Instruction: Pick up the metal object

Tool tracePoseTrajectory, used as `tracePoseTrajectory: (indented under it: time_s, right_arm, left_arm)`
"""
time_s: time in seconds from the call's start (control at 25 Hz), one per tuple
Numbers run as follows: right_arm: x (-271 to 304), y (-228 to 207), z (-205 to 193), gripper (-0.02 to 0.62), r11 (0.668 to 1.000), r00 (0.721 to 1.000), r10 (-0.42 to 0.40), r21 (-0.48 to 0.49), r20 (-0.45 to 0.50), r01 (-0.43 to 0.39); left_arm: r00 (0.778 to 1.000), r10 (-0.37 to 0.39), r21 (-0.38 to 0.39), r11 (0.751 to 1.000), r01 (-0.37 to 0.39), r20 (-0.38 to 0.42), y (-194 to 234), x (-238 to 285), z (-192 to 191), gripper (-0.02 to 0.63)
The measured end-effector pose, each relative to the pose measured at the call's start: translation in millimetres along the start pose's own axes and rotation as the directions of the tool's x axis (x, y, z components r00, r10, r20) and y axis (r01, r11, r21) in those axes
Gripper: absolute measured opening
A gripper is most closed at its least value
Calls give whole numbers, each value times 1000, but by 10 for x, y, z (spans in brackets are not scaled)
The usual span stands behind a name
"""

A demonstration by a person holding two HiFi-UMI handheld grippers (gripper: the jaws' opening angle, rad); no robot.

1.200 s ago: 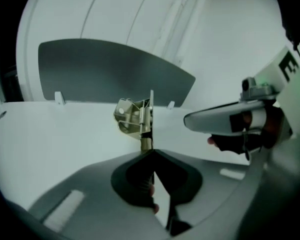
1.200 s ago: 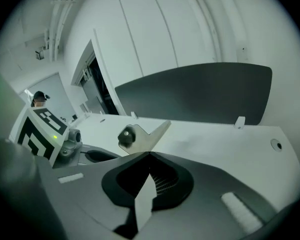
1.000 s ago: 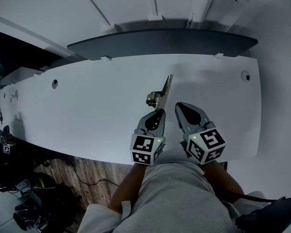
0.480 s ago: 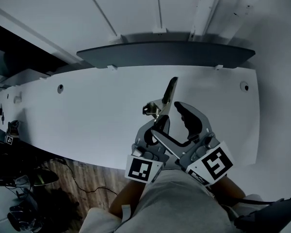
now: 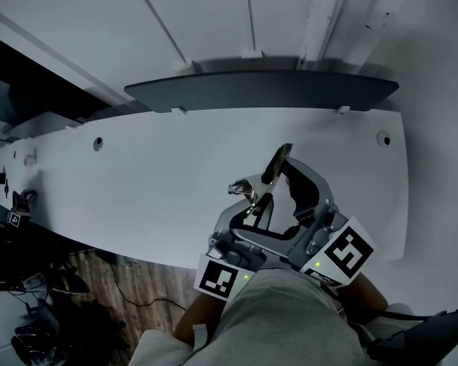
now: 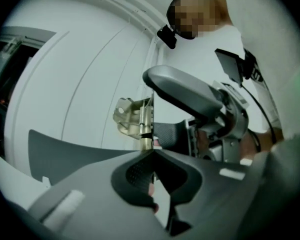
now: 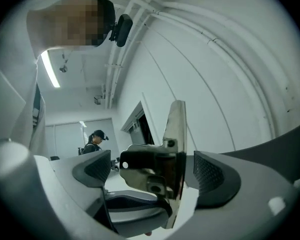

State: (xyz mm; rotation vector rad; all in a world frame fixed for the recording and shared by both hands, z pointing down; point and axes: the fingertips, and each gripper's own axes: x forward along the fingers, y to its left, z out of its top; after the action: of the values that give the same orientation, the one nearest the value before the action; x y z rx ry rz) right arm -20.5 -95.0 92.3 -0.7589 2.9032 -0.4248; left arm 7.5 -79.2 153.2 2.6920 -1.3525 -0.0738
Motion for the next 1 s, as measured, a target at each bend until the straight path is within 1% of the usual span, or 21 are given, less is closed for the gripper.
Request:
tracePoseTrajectory:
  time_s: [0.08,0.16,0.2,0.24,0.28,0.32,0.48,0.6,0.72,0.8,0.88,1.0]
  right_arm:
    - [29,87,39,514,996,996,86,-17,1,-86]
    - [43,152,65,509,987,989,146,-65,-14,-147]
    - [43,165,68,481,983,987,157,-94,-27,-159]
    - [41,169,68,385,980,986,159,-119,-39,-163]
    - [41,175,66,359,977,986,158,-138,-46,-163]
    - [45,181,62,350,975,987,155,-154,-51,-161]
    - [57,172,7,327,973,990,122,-186,-75,-134]
    - [59,143,26,307,974,994,91,-200,-65,-103]
    - [48,121,68,293,975,997,60,-210,-51,-70]
    - [0,40,117,279,980,999,30,-197,-33,-36]
    - [-60,-92,185,268,982,1000,-11,-189,-8,10]
    - [-75,-212,219,256,968,997,-74,-241,0,72]
  left_arm:
    - [996,-89,-6,996,89,4,-134,-6,3,0]
    - [984,-180,-13,984,180,10,-270,-13,5,0]
    - [977,-212,-19,977,213,12,-321,-15,6,0]
    - [973,-232,-27,972,232,14,-351,-13,8,0]
    - [971,-240,-36,970,240,16,-363,-8,11,1]
    - [970,-241,-41,969,242,17,-361,-3,14,0]
    - [974,-228,-29,973,228,4,-338,23,-1,6]
    - [977,-211,-31,977,211,5,-336,49,4,15]
    - [978,-206,-56,977,208,28,-320,14,42,18]
    - [981,-188,-78,978,192,55,-252,-44,84,18]
    - [987,-142,-81,986,148,70,-137,-97,99,6]
    - [999,-22,-58,998,25,45,96,-119,12,2]
